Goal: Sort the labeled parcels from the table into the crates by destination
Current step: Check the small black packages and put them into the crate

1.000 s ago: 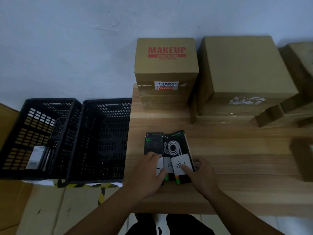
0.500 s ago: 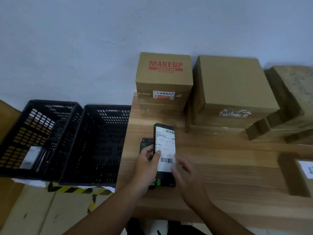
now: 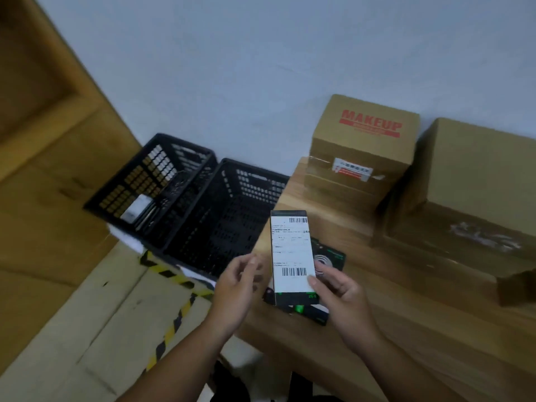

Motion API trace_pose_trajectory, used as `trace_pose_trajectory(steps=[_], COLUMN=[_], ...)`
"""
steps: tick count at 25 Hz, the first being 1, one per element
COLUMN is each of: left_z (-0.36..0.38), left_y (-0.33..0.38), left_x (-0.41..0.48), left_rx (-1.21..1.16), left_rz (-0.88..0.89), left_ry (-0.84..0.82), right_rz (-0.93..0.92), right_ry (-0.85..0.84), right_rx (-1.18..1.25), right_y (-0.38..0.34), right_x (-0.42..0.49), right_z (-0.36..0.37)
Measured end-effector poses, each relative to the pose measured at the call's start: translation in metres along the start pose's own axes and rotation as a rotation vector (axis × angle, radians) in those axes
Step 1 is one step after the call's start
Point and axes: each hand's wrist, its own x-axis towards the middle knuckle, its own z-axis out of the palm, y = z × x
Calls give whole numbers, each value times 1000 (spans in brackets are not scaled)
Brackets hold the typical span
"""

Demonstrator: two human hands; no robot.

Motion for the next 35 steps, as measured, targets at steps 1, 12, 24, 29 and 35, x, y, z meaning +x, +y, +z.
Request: trace_pose_trajectory(steps=[1, 12, 24, 29, 35], left_z=[-21, -203, -371, -416, -472], left_y=[-7, -70, -143, -155, -159], left_x=[-5, -89, -95, -81, -26], left_rx=[139, 730, 592, 559, 581], left_rz=[60, 170, 17, -19, -82], left_ry=[72, 601, 770, 802, 820], right_rz=[-13, 37, -34, 6, 86], right_ry=[-40, -514, -820, -856, -916], right_rx=[-24, -257, -460, -485, -478], right_y=[-1, 15, 29, 38, 50], right_x=[4, 9, 2, 16, 72], right_z=[12, 207, 416, 470, 550])
